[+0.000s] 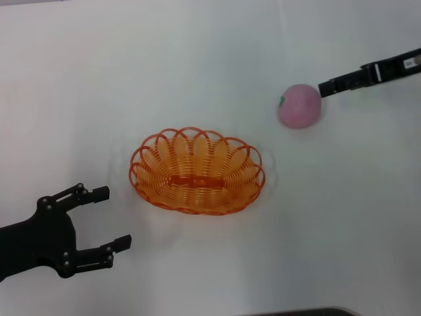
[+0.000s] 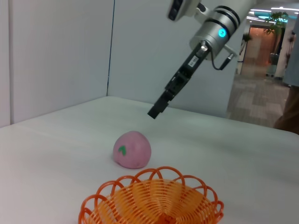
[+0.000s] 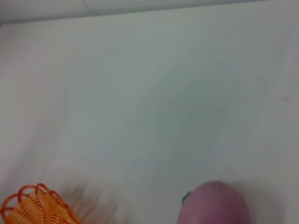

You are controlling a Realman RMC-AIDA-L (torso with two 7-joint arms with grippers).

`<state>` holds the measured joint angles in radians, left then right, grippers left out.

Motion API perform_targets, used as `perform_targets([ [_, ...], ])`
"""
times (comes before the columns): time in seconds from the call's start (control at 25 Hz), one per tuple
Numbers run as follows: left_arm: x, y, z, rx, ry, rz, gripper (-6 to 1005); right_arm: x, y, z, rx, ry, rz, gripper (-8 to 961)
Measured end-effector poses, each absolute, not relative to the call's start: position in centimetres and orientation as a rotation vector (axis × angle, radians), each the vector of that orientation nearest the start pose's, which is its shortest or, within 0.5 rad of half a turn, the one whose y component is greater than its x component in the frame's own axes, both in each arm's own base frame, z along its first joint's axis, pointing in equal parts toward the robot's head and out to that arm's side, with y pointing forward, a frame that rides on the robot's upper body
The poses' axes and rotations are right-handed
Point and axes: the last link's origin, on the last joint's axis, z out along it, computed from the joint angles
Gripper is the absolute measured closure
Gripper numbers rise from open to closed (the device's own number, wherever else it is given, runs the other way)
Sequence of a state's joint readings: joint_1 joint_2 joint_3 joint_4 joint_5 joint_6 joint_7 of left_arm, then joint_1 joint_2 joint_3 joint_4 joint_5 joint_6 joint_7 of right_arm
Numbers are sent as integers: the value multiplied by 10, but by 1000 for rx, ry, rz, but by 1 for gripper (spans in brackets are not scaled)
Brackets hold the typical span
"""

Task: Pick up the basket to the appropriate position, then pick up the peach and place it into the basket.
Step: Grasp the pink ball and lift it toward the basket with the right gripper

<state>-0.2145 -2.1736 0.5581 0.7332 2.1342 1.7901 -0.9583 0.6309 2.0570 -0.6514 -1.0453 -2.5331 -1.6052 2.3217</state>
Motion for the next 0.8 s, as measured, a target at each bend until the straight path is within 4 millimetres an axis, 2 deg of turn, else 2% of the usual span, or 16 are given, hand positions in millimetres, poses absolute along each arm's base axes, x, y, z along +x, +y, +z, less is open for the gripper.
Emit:
perform_targets([
  [0.32, -320, 207, -17, -2745, -427, -719, 115, 246, 377, 48, -2451, 1305, -99, 29],
  [0.8, -320, 205, -17, -2738, -438, -730, 114, 235, 388, 25, -2475, 1185, -203, 24],
])
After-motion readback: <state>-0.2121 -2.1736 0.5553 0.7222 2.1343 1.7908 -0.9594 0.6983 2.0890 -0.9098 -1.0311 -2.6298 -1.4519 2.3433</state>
